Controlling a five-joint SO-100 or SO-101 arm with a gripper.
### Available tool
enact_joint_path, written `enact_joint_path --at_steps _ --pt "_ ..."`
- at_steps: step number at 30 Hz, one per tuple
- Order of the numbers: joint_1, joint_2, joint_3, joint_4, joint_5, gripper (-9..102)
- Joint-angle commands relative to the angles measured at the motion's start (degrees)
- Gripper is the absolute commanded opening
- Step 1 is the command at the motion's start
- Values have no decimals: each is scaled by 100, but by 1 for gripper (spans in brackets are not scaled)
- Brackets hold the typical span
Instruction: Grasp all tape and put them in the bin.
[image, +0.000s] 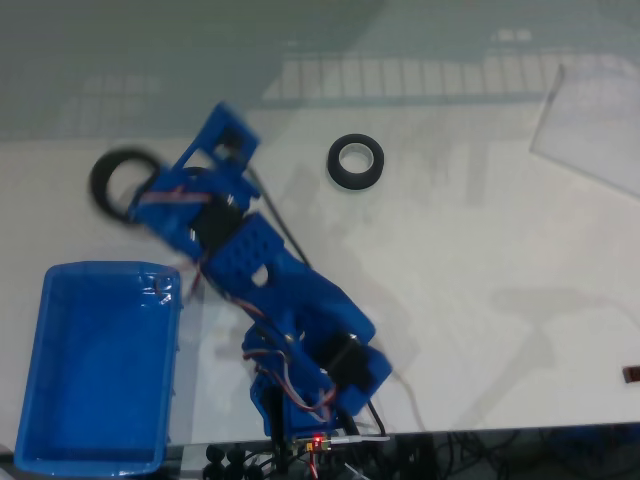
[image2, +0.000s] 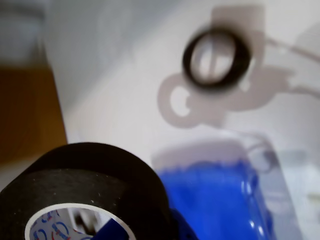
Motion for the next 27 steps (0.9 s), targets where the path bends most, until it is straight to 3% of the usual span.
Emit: enact_joint_path --at_steps 1,5,12,26,27 --pt "-1266 369 79 149 158 0" --pt "-2382 290 387 141 457 0" --pt "-3498 -105 967 -123 668 0" --pt "-3604 -1345 1239 -738 475 0" --pt "-3604 -1371 1239 -756 466 4"
